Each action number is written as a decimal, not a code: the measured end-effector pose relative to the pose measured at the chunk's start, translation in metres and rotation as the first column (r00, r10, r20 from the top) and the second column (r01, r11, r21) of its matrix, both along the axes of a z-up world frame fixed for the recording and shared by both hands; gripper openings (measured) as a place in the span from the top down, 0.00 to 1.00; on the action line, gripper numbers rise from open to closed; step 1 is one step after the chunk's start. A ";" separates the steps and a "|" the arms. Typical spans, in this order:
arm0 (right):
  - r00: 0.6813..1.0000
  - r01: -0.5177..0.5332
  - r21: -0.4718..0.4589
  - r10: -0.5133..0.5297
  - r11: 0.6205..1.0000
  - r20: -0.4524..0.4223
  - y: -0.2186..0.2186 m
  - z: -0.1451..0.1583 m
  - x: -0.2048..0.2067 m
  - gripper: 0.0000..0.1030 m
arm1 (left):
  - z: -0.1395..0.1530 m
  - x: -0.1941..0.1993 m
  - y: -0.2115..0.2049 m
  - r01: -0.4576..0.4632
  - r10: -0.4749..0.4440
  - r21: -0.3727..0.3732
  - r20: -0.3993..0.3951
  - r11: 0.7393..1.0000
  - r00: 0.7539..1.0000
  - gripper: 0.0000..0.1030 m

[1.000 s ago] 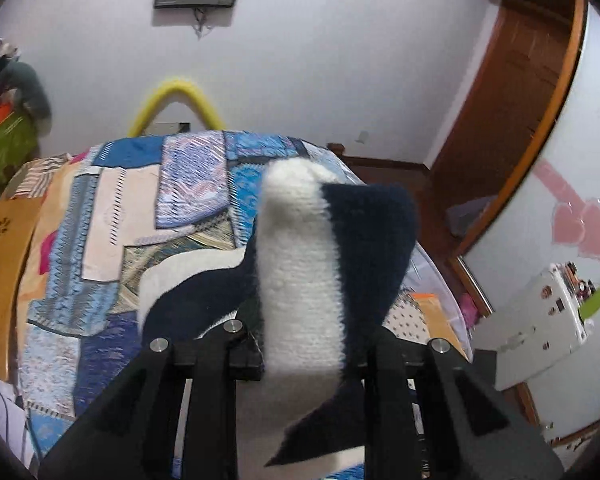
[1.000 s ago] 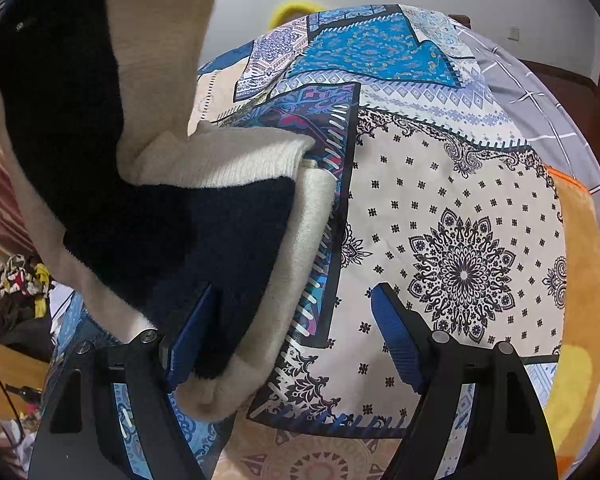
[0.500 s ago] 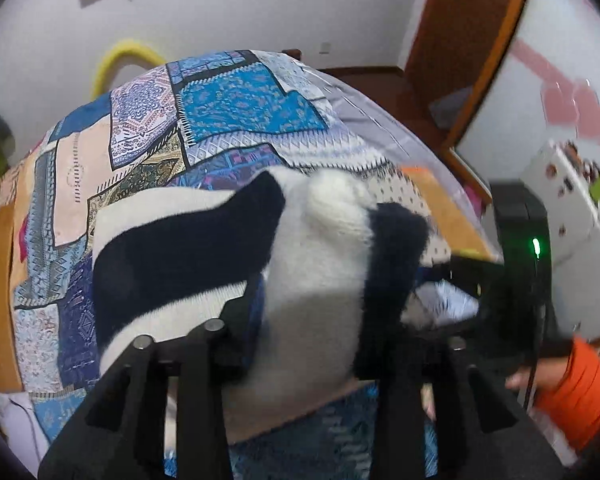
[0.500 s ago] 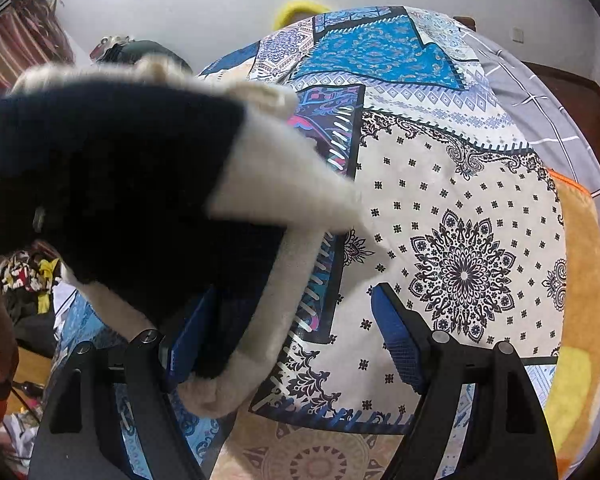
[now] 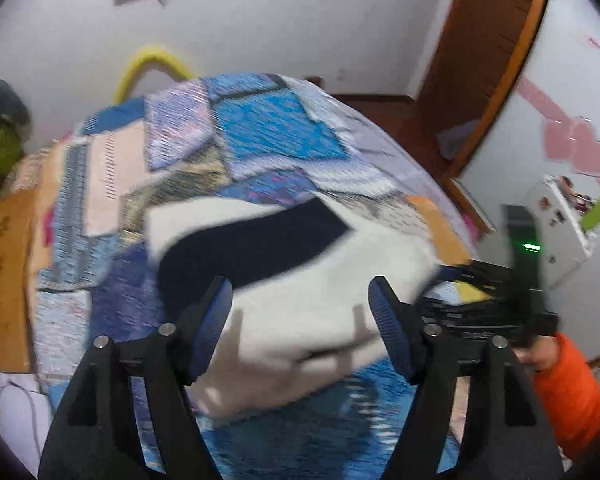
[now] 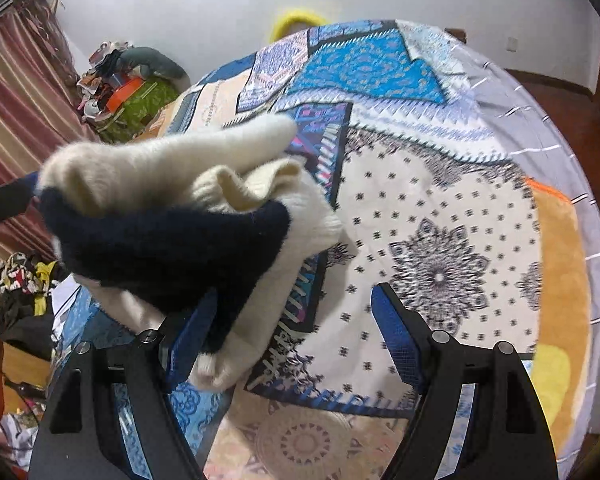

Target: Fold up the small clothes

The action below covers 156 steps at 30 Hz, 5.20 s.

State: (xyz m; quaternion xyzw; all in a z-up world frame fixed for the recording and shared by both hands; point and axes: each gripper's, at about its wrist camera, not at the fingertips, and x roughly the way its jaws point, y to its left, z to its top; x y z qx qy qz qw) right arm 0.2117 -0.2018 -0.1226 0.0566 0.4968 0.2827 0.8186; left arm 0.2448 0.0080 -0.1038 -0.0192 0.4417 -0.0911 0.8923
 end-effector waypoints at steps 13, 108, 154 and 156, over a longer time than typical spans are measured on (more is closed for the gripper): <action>0.992 0.019 0.037 -0.023 0.999 0.126 -0.012 0.060 -0.007 0.26 | -0.075 0.027 0.034 -0.080 0.084 0.037 -0.130 0.996 0.988 0.31; 0.994 -0.093 -0.068 0.097 0.993 0.049 0.051 0.022 -0.008 0.35 | -0.097 -0.043 0.059 0.049 -0.038 0.110 -0.102 0.993 0.994 0.04; 0.960 0.048 0.196 0.009 0.979 -0.280 0.037 -0.046 0.035 0.09 | -0.125 0.041 0.132 -0.269 0.149 -0.375 -0.318 0.887 0.936 0.04; 0.957 0.050 0.212 0.014 0.976 -0.291 0.039 -0.050 0.036 0.07 | -0.130 0.047 0.134 -0.274 0.136 -0.405 -0.338 0.872 0.931 0.04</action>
